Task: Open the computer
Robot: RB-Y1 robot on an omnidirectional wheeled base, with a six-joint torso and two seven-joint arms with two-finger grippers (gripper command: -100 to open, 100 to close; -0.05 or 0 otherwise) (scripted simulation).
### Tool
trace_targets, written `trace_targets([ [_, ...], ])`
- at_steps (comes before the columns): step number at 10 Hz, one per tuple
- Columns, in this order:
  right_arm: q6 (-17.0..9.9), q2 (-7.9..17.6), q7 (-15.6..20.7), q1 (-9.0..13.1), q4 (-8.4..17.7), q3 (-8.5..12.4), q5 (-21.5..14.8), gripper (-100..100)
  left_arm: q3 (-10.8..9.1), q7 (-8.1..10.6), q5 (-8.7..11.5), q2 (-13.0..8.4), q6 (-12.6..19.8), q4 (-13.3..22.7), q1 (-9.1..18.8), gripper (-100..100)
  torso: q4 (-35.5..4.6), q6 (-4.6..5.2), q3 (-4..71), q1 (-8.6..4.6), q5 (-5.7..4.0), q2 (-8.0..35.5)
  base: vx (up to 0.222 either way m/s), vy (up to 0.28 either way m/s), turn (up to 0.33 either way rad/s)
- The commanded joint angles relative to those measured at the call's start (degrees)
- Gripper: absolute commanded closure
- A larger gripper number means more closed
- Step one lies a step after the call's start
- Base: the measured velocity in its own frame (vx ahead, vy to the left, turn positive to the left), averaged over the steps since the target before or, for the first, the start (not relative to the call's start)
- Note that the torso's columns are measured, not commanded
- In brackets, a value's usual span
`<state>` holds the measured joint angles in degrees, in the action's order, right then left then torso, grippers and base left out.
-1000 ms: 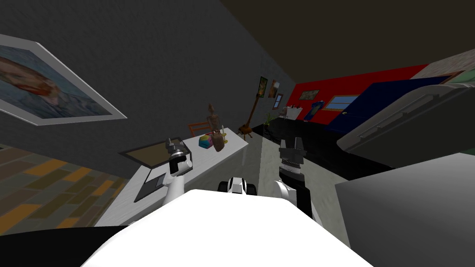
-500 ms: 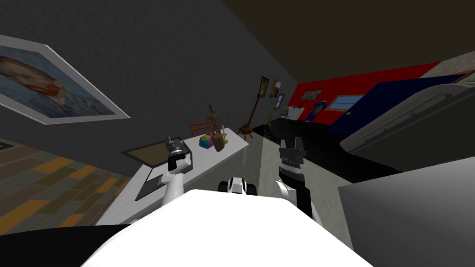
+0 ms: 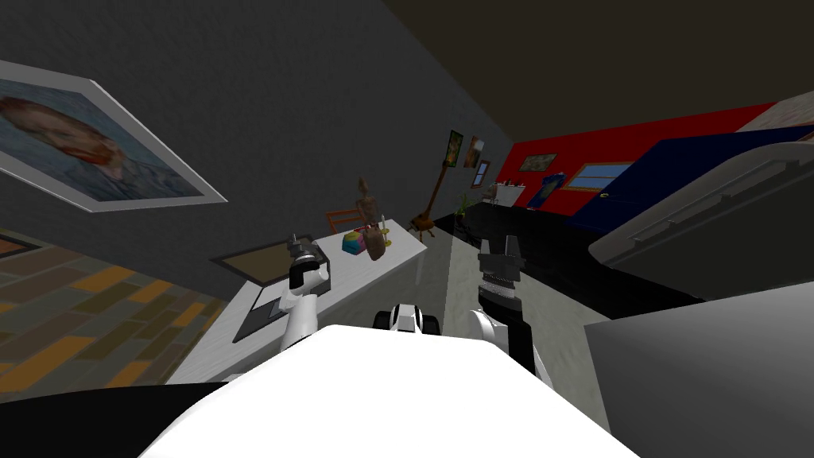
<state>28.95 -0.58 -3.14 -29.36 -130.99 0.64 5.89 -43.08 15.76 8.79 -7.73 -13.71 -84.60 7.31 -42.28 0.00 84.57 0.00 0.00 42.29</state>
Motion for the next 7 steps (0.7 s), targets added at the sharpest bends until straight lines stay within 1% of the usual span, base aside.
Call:
trace_targets([
  [1, 0.00, 0.00, 0.00, 0.00, 0.00, 0.00, 0.00, 0, -0.34, -0.18, 0.12, 0.59, 2.93, -0.32, 0.89, -100, 0.00, 0.01, 0.00, 0.00, 0.00, 0.00, 0.009, -0.009, 0.025],
  [4, 0.00, 0.00, 0.00, 0.00, 0.00, 0.00, 0.00, 0, -0.68, -0.39, 0.23, 1.31, 5.88, -0.68, 1.79, -100, 0.00, 0.00, 0.00, 0.00, 0.00, 0.00, 0.009, -0.008, 0.025],
  [7, 0.00, 0.00, 0.00, 0.00, 0.00, 0.00, 0.00, 0, -1.03, -0.59, 0.35, 1.57, 8.89, -1.06, 2.71, -100, 0.00, 0.00, 0.00, 0.00, 0.00, 0.00, 0.008, -0.006, 0.024],
])
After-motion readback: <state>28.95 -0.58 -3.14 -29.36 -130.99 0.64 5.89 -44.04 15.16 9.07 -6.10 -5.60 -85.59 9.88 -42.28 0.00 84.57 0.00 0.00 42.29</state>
